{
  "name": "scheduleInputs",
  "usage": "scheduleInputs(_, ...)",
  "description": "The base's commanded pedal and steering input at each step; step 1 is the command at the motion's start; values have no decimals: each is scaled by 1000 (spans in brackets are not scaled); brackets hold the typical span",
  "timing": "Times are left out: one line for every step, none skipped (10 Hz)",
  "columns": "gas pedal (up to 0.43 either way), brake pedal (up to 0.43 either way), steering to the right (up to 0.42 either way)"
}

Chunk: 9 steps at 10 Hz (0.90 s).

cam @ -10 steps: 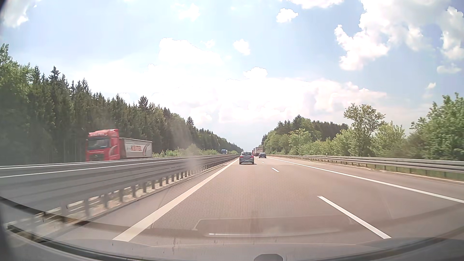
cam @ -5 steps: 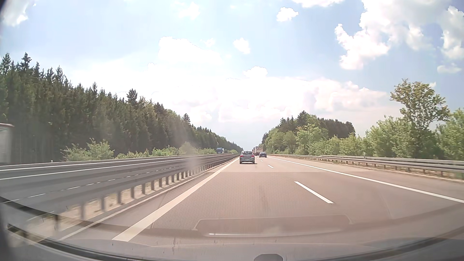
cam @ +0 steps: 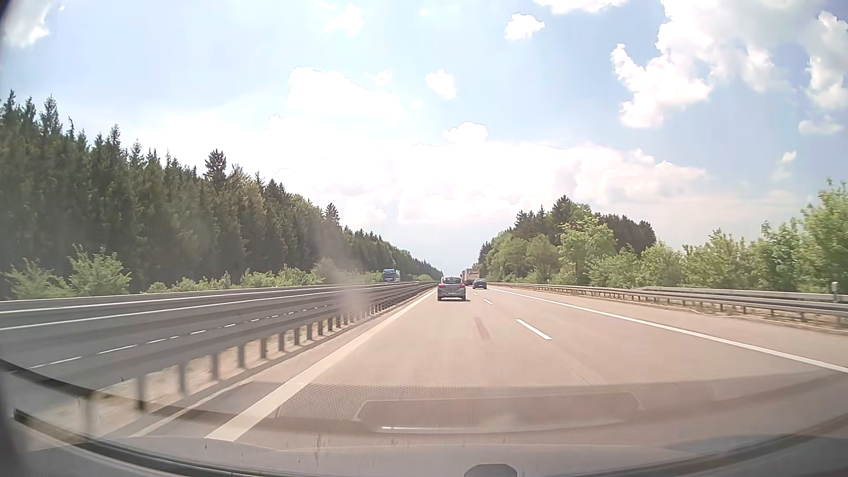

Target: Follow the waypoints while adhering to traffic rules and regulations

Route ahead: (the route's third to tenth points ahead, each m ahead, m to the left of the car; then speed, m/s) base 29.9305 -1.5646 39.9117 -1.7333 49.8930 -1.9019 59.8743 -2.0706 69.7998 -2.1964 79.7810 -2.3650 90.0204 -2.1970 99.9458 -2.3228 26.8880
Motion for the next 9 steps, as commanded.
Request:
scheduleInputs(209,0,-1)
scheduleInputs(209,0,-1)
scheduleInputs(209,0,-1)
scheduleInputs(209,0,-1)
scheduleInputs(209,0,-1)
scheduleInputs(209,0,-1)
scheduleInputs(197,0,-1)
scheduleInputs(189,0,-1)
scheduleInputs(189,0,-1)
